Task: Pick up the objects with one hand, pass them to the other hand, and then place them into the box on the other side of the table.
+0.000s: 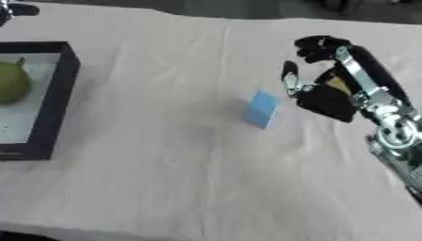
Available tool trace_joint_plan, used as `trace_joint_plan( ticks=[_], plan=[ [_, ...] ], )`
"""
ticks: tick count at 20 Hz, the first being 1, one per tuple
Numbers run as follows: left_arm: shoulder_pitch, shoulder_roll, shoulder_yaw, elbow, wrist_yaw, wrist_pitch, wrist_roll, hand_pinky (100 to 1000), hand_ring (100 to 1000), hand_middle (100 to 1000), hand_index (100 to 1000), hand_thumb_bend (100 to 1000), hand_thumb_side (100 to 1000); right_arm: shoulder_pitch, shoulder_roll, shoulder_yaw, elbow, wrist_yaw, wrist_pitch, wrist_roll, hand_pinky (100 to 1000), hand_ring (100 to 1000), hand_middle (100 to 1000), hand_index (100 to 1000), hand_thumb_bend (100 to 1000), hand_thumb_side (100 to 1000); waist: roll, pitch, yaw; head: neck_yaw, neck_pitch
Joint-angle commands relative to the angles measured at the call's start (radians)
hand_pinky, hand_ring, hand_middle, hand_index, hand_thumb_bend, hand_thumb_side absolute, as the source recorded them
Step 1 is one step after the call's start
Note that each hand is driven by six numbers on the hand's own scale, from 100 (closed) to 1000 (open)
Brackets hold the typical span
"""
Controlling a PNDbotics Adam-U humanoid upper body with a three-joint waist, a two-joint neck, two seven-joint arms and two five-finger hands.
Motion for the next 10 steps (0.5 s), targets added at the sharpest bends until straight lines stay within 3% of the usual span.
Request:
trace_joint_plan(
  ticks=[1,7,10],
  plan=[
    [-0.003,-0.009,0.010,-0.014,0.001,-0.015,0.021,741,765,785,826,100,665,-0.009,-0.070,-0.038,-0.018,-0.008,0.038,0.097,645,839,778,847,201,435,-0.001,-0.015,0.003,-0.013,-0.013],
    [0.003,-0.013,0.002,-0.005,0.000,-0.017,0.026,739,764,783,820,100,664,-0.011,-0.144,-0.076,-0.018,0.066,0.071,0.214,760,863,807,860,312,356,-0.012,-0.012,0.009,-0.043,-0.016],
    [0.006,-0.012,0.000,-0.008,-0.004,-0.018,0.024,738,763,782,817,100,664,0.005,-0.180,-0.097,-0.018,0.148,0.068,0.255,839,876,821,869,407,256,-0.013,-0.007,0.011,-0.051,-0.024]
  ],
)
